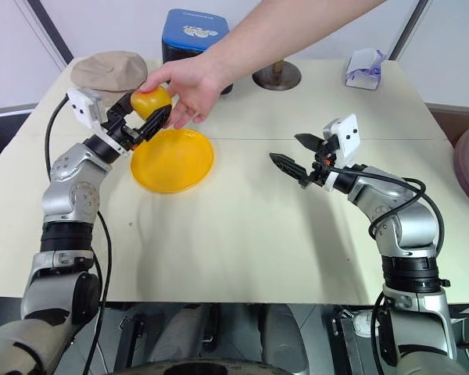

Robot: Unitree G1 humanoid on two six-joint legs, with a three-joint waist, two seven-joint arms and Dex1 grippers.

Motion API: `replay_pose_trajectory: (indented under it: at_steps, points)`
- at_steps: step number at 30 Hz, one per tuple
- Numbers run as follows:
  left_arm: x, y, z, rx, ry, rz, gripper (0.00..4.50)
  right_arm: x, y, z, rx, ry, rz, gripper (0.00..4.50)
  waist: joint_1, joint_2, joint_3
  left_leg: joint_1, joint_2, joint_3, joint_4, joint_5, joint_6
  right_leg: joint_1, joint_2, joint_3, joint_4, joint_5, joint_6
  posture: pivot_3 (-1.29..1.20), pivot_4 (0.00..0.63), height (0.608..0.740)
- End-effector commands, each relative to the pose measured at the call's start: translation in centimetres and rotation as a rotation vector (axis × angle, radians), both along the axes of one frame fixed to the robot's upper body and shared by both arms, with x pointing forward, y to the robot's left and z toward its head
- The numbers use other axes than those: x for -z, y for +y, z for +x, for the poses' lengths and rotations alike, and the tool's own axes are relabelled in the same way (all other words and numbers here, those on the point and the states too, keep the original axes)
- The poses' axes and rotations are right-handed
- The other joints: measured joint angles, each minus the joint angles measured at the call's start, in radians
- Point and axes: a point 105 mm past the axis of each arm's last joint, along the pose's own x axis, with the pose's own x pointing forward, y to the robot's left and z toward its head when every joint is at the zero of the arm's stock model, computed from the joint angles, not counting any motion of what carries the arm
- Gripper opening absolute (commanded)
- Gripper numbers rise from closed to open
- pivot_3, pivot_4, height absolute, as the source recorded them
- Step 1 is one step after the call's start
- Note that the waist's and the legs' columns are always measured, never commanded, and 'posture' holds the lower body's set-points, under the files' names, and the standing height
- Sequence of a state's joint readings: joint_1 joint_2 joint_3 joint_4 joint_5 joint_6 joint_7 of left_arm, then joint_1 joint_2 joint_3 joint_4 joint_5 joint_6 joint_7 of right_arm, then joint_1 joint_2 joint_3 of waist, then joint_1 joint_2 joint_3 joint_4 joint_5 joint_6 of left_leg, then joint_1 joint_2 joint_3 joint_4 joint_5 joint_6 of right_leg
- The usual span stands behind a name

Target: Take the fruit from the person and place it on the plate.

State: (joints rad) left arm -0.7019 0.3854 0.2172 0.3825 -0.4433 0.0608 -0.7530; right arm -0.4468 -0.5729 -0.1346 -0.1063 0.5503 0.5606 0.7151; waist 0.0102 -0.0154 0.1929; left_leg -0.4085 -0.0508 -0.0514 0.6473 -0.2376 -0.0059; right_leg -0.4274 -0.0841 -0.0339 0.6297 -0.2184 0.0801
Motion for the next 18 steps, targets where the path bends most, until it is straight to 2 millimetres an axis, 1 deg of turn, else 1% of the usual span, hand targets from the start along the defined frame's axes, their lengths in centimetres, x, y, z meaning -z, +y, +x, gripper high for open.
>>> replay_pose_trajectory:
  at_steps: [1,4,8,15,18]
  points:
    - [-1.11,-0.35,-0.04,0.005,-0.051,0.003,4.5,-1.45,-0.55,-0.28,0.02,-0.062,-0.008,4.49,0.0,0.0,0.0,0.0,0.0,0.0,0.0,0.0,0.0,0.0,0.0,0.0,0.0,0.0,0.0,0.0,0.15,0.74]
    - [-0.95,-0.42,0.0,0.008,-0.046,-0.002,4.5,-1.39,-0.73,-0.24,0.03,-0.065,-0.009,4.49,0.001,0.0,0.0,0.0,0.0,0.0,0.0,0.0,0.0,0.0,0.0,0.0,0.0,0.0,0.0,0.0,0.15,0.74]
    - [-0.91,-0.41,-0.04,0.012,-0.045,-0.007,3.32,-1.42,-0.79,-0.19,0.039,-0.069,-0.009,4.5,0.0,0.0,0.0,0.0,0.0,0.0,0.0,0.0,0.0,0.0,0.0,0.0,0.0,0.0,0.0,0.0,0.15,0.74]
    - [-0.97,-0.28,-0.06,0.001,-0.05,0.004,3.31,-1.28,-0.93,-0.18,0.049,-0.068,-0.007,4.5,0.001,0.0,0.0,0.0,0.0,0.0,0.0,0.0,0.0,0.0,0.0,0.0,0.0,0.0,0.0,0.0,0.15,0.74]
    - [-1.02,0.28,0.11,-0.032,-0.04,0.045,3.31,-1.21,-0.93,-0.21,0.05,-0.066,-0.007,4.5,0.0,0.0,0.0,0.0,0.0,0.0,0.0,0.0,0.0,0.0,0.0,0.0,0.0,0.0,0.0,0.0,0.15,0.74]
